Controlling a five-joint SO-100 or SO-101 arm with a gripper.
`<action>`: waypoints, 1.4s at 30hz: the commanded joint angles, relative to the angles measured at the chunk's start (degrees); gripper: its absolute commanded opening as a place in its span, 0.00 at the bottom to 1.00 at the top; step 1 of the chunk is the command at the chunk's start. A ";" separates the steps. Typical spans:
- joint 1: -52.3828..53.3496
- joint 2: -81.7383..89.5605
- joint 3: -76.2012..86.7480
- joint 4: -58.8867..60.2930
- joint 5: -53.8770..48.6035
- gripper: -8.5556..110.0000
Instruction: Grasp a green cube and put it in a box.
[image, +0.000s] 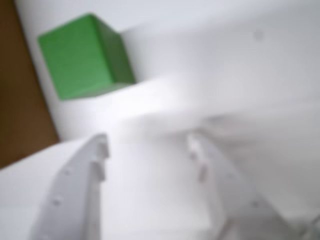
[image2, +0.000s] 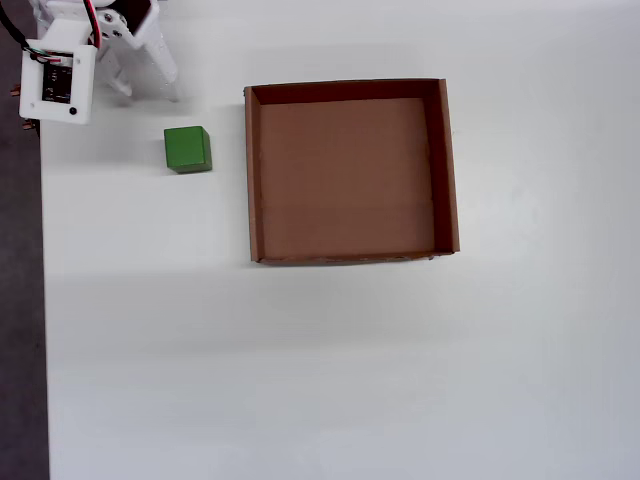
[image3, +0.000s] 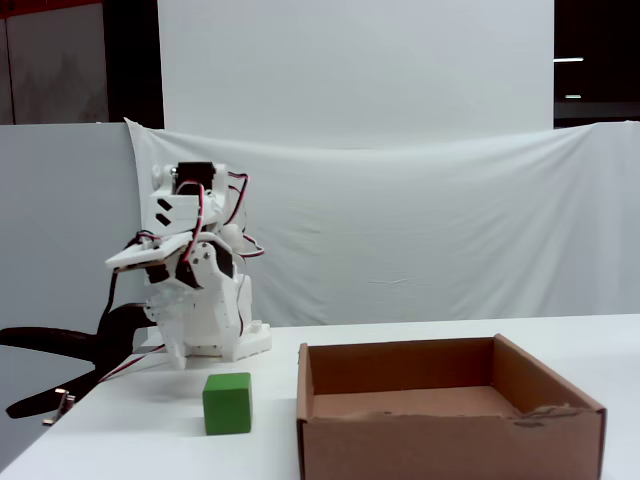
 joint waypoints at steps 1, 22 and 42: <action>-2.46 -0.26 -0.26 -0.26 0.35 0.24; -3.69 -0.26 -0.26 -0.44 0.79 0.25; -4.48 -19.34 -16.52 0.44 0.70 0.33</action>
